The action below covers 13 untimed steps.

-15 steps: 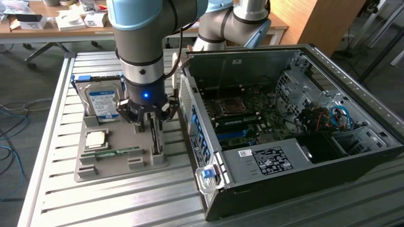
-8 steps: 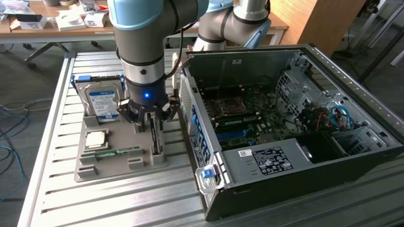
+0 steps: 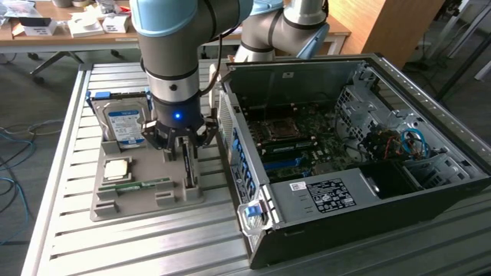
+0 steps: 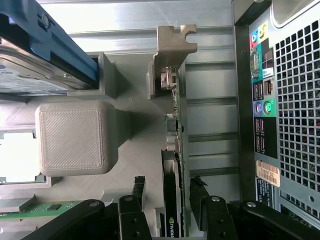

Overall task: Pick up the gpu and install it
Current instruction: 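Pick up the gpu and move the gpu toward the slot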

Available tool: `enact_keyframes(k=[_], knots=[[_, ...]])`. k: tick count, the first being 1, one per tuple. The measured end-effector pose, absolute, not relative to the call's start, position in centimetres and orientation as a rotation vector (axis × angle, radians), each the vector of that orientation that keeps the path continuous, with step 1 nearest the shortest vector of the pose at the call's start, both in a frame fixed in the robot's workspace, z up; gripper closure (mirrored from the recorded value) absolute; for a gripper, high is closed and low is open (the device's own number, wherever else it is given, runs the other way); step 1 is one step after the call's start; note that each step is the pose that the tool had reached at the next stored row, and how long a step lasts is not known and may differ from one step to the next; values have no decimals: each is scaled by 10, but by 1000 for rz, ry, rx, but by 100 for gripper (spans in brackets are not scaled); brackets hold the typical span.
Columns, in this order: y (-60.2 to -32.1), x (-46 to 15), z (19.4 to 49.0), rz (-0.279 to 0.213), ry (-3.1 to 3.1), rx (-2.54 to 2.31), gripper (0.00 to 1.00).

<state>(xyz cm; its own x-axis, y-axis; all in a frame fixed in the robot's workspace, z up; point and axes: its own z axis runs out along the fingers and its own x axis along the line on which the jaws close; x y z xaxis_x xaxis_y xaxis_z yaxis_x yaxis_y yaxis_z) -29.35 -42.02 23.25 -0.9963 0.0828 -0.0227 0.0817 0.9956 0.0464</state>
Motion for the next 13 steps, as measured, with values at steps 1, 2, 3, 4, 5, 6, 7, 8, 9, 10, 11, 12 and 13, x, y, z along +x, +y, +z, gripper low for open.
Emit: enact_keyframes(k=[1, 2, 3, 4, 5, 6, 7, 8, 9, 10, 11, 12, 13], knots=[[-420, -293, 233, 71, 3114, 128, 51], [-420, -293, 233, 71, 3114, 128, 51], [-420, -293, 233, 71, 3114, 128, 51], [-420, -293, 233, 71, 3114, 128, 51], [-420, -293, 233, 71, 3114, 128, 51], [-420, -293, 233, 71, 3114, 129, 51], [-421, -294, 233, 71, 3114, 129, 51], [-421, -293, 233, 71, 3114, 128, 51], [-421, -293, 233, 71, 3114, 128, 51], [-422, -293, 233, 71, 3114, 129, 51], [-422, -293, 233, 71, 3114, 128, 51], [-422, -293, 233, 71, 3114, 129, 51], [-422, -293, 233, 71, 3114, 129, 51]])
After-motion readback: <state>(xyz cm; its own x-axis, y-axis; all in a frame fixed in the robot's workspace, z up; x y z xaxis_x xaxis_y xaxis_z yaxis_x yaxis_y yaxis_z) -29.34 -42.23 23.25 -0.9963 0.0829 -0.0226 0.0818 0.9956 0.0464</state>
